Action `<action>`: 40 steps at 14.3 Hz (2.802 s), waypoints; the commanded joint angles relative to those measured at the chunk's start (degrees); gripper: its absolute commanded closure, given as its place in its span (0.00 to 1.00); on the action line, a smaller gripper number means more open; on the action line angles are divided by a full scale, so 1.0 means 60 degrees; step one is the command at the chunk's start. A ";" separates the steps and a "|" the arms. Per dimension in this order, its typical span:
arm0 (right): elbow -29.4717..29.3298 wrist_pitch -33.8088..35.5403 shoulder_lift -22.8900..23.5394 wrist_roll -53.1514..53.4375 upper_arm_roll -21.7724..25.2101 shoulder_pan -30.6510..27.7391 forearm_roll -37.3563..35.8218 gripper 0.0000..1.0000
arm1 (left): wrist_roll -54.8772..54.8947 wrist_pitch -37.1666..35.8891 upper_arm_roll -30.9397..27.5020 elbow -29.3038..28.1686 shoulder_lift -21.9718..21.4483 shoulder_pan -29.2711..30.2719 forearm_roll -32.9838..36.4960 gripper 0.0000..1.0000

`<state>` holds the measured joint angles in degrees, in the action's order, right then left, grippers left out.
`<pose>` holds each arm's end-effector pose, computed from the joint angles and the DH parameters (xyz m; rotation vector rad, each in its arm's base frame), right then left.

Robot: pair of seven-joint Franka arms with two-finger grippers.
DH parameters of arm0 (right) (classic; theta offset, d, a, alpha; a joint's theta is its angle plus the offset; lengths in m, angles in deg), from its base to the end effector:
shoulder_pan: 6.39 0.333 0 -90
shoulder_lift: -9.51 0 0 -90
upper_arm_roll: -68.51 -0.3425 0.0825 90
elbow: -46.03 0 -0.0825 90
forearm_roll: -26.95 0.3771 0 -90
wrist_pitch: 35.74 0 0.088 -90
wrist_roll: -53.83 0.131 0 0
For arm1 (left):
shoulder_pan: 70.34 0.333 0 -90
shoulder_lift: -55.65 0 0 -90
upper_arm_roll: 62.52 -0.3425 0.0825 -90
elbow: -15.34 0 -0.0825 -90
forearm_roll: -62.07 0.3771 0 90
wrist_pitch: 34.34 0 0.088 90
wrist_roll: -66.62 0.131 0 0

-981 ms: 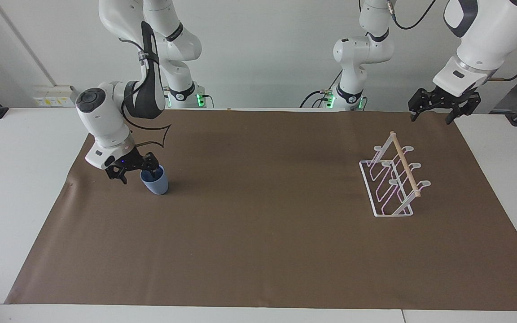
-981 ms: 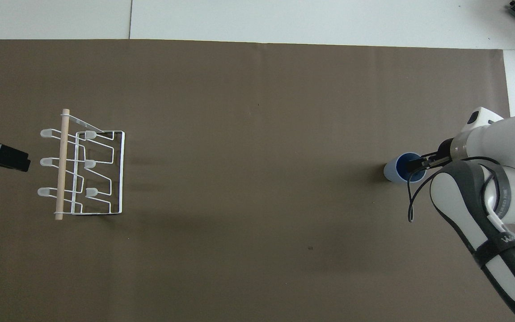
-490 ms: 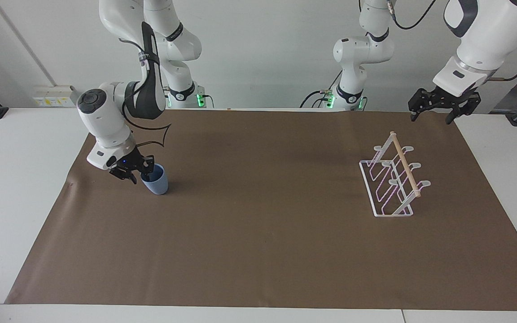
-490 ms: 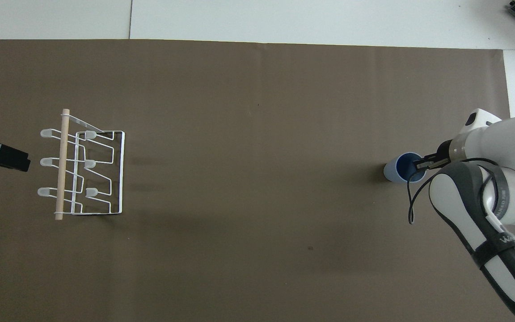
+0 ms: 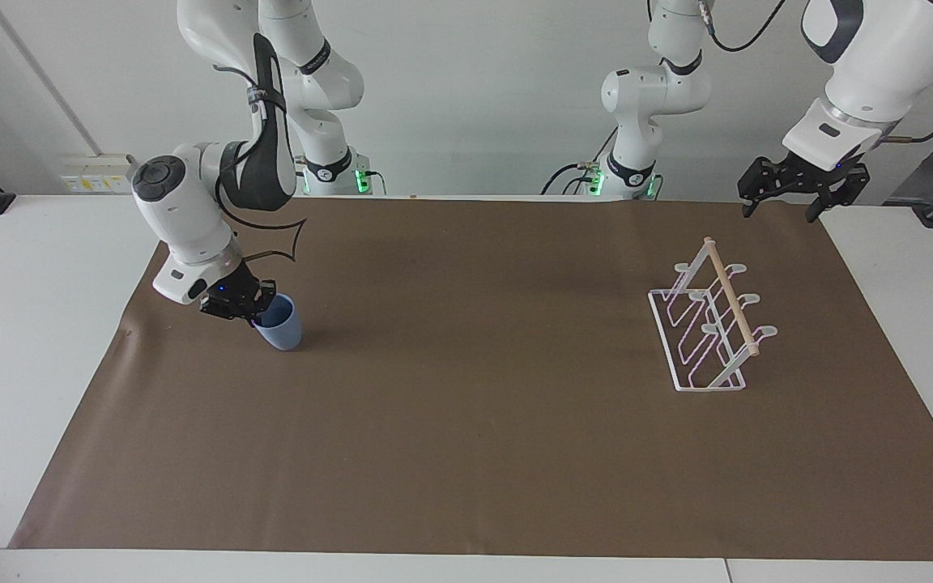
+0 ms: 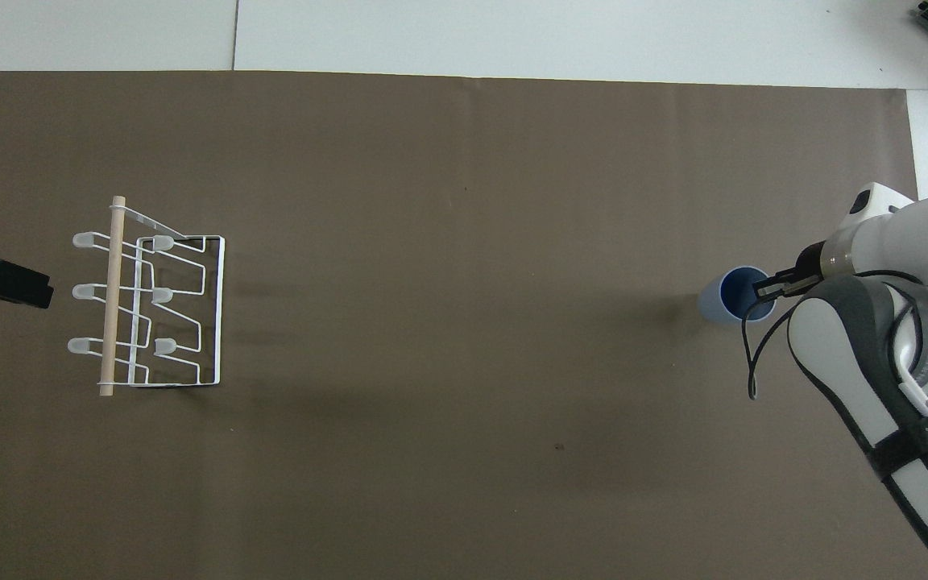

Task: Hang cup on cup holder
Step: 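Lift the cup with the right gripper while the left gripper approaches, then grasp the cup rim with the left gripper while the right gripper holds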

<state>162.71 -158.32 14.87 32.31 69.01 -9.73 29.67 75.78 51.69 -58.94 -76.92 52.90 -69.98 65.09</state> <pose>0.5658 -0.0349 0.4061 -3.0741 -0.4383 -0.0277 0.5218 -0.0230 0.6288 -3.0700 0.3295 0.0983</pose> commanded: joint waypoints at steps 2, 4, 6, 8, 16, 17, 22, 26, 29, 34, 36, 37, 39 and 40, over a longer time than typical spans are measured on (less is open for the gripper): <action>-0.1031 0.1414 -0.0352 -0.0369 -0.0127 0.0000 0.1328 1.00 | -0.0061 0.0133 0.0018 -0.0179 -0.0170 0.0056 -0.0094 0.00; -0.1514 0.1956 -0.0425 -0.0369 -0.0142 0.0029 0.2090 1.00 | -0.0031 0.0104 0.0003 -0.0208 -0.0214 0.0057 -0.0094 0.00; -0.2086 0.2702 -0.0426 -0.0354 -0.0142 0.0044 0.3362 1.00 | -0.0046 0.0133 0.0018 -0.0238 -0.0244 -0.0046 -0.0094 0.00; -0.2322 0.3246 -0.0440 -0.0340 -0.0142 0.0029 0.4856 1.00 | -0.0017 0.0206 0.0018 -0.0223 -0.0229 -0.0031 -0.0094 0.00; -0.1914 0.4112 -0.0733 0.0421 -0.0156 0.0146 0.9473 1.00 | 0.0609 0.0733 0.0150 -0.0223 -0.0229 -0.0295 -0.0822 0.00; -0.1622 0.4098 -0.0835 0.0451 -0.0171 0.0335 1.0043 1.00 | 0.1280 0.0893 0.0164 -0.0252 -0.0229 -0.0295 -0.1116 0.00; -0.0727 0.3995 -0.0953 0.0495 -0.0171 0.0834 1.1951 1.00 | 0.3555 0.1406 0.0237 -0.0574 -0.0360 -0.0661 -0.2346 0.00; 0.0034 0.3893 -0.1040 0.0510 -0.0186 0.1507 1.3823 1.00 | 0.5324 0.1759 0.0355 -0.0560 -0.0346 -0.1347 -0.2640 0.00; 0.0401 0.3338 -0.1157 0.0525 -0.0186 0.2034 1.4690 1.00 | 0.6892 0.1642 0.0370 -0.0560 -0.0361 -0.1860 -0.2818 0.00; 0.0505 0.2370 -0.1231 0.0671 -0.0186 0.3031 1.5527 1.00 | 0.7337 0.1919 0.0428 -0.0487 -0.0361 -0.2695 -0.3228 0.00; 0.0505 0.2281 -0.1231 0.0948 -0.0186 0.3062 1.5542 1.00 | 0.7206 0.2183 0.0545 -0.0487 -0.0361 -0.3149 -0.3228 0.00; 0.0519 0.2296 -0.1217 0.1022 -0.0186 0.3091 1.5527 1.00 | 0.7190 0.2343 0.0545 -0.0487 -0.0361 -0.3427 -0.3228 0.00; 0.0534 0.2223 -0.1202 0.1008 -0.0186 0.3266 1.5542 1.00 | 0.7205 0.2491 0.0589 -0.0472 -0.0361 -0.3635 -0.3228 0.00; 0.0534 0.2194 -0.1202 0.1008 -0.0186 0.3267 1.5542 1.00 | 0.7234 0.2477 0.0604 -0.0472 -0.0361 -0.3635 -0.3228 0.00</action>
<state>164.38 -143.95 9.20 37.59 67.96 9.36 121.31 118.42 65.11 -54.76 -78.07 52.10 -91.24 46.45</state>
